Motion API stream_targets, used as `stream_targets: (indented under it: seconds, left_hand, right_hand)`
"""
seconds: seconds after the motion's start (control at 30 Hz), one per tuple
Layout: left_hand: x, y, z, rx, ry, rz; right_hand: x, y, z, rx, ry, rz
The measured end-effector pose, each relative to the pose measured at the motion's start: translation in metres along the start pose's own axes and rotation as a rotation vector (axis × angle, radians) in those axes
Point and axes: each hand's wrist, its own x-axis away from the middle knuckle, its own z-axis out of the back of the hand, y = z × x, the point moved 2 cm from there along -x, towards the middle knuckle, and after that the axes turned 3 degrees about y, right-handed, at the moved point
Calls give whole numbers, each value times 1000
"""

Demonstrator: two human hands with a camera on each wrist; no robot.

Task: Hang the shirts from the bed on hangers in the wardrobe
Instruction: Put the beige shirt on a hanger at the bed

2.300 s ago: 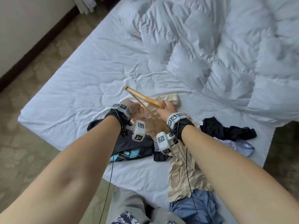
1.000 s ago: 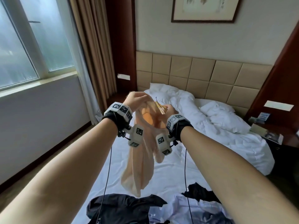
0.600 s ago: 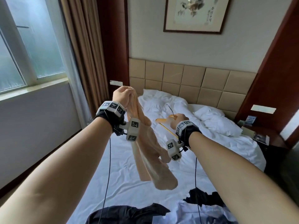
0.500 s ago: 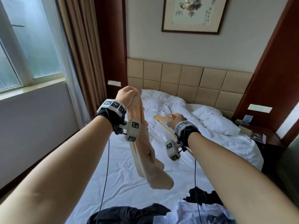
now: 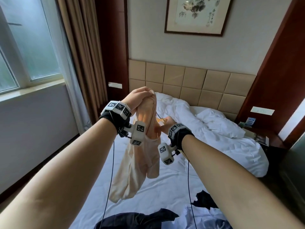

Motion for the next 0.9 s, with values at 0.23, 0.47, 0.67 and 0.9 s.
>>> stream_targets:
  seconds: [0.23,0.47,0.67,0.9]
  left_hand:
    - [0,-5,39,-64,301,-47]
    - [11,-25,45,-752,449,28]
    - [15,-59,39,-810,430,257]
    - [27,-108,28,-373,363,366]
  right_hand:
    - [10,9,17,87,140,-32]
    - [19,22,33,-71,328,-63]
    - [24,40,39,-240,417,-159]
    - [38,72,40,-327,328,-215]
